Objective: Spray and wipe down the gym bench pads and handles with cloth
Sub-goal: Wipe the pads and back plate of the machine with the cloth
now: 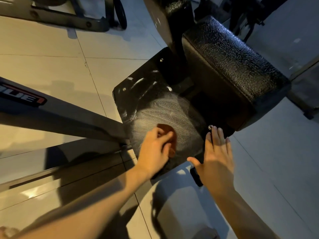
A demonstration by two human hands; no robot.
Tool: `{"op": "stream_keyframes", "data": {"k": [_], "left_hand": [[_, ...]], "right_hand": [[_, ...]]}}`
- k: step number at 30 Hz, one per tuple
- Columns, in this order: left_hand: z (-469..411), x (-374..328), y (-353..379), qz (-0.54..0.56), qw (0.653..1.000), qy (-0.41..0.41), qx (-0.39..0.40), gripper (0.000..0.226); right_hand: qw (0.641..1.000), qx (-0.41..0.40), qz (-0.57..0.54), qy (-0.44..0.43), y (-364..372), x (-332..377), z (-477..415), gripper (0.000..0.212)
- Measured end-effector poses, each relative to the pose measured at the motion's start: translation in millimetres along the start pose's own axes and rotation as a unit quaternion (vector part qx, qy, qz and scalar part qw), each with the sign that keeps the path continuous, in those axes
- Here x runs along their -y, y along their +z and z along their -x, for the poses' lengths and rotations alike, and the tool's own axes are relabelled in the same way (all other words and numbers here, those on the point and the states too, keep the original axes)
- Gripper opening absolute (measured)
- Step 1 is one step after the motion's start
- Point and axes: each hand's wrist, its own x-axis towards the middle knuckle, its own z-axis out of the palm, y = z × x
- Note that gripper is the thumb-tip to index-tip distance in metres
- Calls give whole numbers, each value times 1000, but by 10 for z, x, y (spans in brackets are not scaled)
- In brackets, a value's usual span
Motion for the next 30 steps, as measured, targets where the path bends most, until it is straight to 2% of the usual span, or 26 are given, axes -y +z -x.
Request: {"op": "stream_keyframes", "data": {"k": [2, 4, 6, 9, 11, 12, 14, 17, 19, 20, 23, 25, 27, 30], "left_hand": [[38, -29, 19, 6, 992, 119, 51, 38], [-15, 210, -57, -32, 981, 177, 74, 39], [-59, 552, -124, -62, 990, 122, 35, 40], [-134, 845, -250, -64, 992, -102, -41, 37], [-166, 730, -249, -70, 976, -199, -46, 40], [-149, 604, -214, -61, 975, -206, -48, 40], [-44, 288, -89, -16, 986, -159, -47, 40], [159, 58, 22, 8, 999, -31, 11, 41], [131, 270, -37, -40, 998, 49, 26, 42], [82, 423, -92, -70, 996, 44, 22, 44], [-120, 763, -293, -140, 981, -132, -8, 47], [-199, 658, -294, -154, 968, -197, -9, 48], [-193, 438, -251, -143, 969, -200, -9, 47], [-92, 202, -157, -118, 982, -151, -6, 46]], "right_hand": [[1000, 1, 0, 0, -4, -3, 6, 103], [1000, 3, -4, 3, -10, 3, 9, 103], [1000, 0, -9, 5, -3, -6, 14, 102], [1000, -8, -17, 3, 14, -16, 24, 102], [1000, -13, -18, 0, 20, -19, 21, 101], [1000, -15, -19, 1, 19, -17, 20, 101], [1000, -16, -20, 4, 12, -8, 18, 101], [1000, -5, -10, 4, -6, 2, 10, 101], [1000, 0, -8, 6, -7, -1, 7, 102], [1000, -1, -10, 7, -5, -5, 6, 102], [1000, -5, -17, 5, 20, -15, 12, 101], [1000, -8, -15, 4, 26, -17, 14, 102], [1000, -1, -9, 8, 18, -11, 9, 103], [1000, 12, 3, 11, 3, 7, -7, 104]]}}
